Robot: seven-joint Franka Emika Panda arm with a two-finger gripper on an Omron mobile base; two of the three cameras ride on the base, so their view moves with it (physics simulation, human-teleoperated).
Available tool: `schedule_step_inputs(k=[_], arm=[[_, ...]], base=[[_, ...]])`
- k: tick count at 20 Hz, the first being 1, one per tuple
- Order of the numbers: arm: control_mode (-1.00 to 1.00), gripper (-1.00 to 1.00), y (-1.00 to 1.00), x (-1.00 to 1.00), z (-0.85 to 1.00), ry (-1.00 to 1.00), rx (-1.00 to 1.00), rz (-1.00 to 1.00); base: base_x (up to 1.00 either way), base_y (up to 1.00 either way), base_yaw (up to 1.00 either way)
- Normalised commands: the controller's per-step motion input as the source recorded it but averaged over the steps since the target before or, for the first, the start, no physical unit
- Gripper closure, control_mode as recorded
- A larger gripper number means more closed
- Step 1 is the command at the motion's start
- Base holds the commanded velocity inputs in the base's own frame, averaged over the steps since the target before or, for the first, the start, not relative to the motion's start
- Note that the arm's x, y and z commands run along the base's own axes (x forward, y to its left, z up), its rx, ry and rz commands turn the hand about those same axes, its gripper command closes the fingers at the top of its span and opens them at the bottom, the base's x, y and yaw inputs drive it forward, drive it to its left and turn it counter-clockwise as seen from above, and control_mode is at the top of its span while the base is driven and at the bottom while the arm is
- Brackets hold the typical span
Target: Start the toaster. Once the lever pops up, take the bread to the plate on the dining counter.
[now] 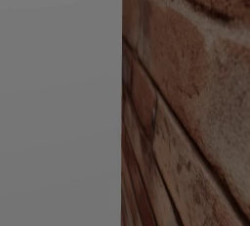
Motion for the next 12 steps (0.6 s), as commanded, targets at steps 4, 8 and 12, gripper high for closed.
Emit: schedule_step_inputs(k=[4,8,12], arm=[[-1.0,-1.0,0.0,0.0,-0.02,0.0,0.0,0.0],[-1.0,-1.0,0.0,0.0,-0.06,0.0,0.0,0.0],[-1.0,-1.0,0.0,0.0,-0.16,0.0,0.0,0.0]], base=[[0.0,0.0,0.0],[0.0,0.0,0.0],[0.0,0.0,0.0]])
